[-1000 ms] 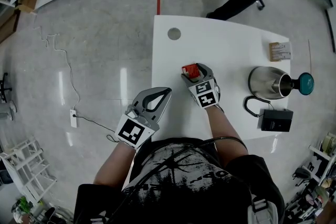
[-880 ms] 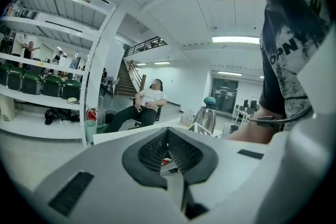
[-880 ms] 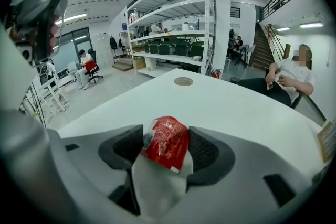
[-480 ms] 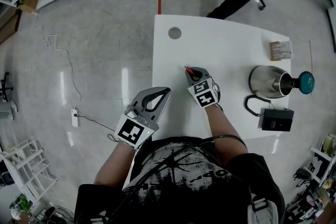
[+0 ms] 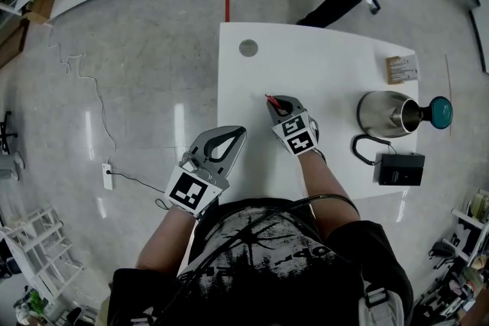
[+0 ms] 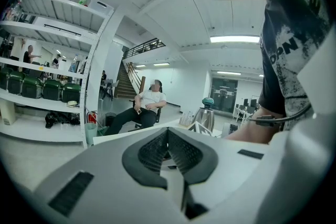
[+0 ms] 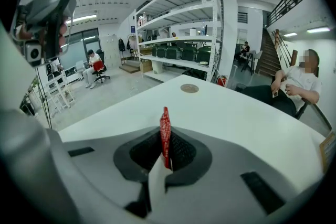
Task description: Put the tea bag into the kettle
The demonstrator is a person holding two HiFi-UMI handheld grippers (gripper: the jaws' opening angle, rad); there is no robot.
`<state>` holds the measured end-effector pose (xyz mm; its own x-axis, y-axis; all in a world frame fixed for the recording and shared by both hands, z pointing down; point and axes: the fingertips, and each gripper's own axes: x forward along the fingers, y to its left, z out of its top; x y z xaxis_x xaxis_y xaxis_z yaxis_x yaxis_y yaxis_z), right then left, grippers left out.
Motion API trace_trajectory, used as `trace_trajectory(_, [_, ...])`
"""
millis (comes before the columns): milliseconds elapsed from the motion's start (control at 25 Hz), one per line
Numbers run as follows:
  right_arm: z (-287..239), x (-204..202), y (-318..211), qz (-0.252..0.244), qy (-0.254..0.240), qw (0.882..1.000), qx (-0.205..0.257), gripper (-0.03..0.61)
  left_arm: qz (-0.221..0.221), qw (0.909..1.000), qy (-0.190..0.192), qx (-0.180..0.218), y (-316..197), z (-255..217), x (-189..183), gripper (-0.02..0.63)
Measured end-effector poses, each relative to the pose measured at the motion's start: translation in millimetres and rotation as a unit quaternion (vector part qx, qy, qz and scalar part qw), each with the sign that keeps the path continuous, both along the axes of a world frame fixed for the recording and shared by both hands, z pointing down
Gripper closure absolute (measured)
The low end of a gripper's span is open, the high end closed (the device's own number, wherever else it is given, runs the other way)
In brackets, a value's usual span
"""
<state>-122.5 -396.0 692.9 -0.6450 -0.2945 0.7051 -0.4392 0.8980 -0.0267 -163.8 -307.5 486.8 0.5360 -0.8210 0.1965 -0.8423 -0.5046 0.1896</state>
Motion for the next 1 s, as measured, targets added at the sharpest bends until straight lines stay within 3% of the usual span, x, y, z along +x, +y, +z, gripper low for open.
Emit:
trace_trajectory(440, [-92.8, 37.0, -21.2, 0.076, -0.09, 0.992, 0.055, 0.552, 0.043, 0.9989, -0.003, 0.019, 1.9, -17.2, 21.8, 0.603])
trace_trajectory(1000, [-184.0, 130.6, -34.2, 0.138, -0.14, 0.972, 0.127, 0.552, 0.09, 0.995, 0.001, 0.043, -0.8, -36.3, 102.3, 0.603])
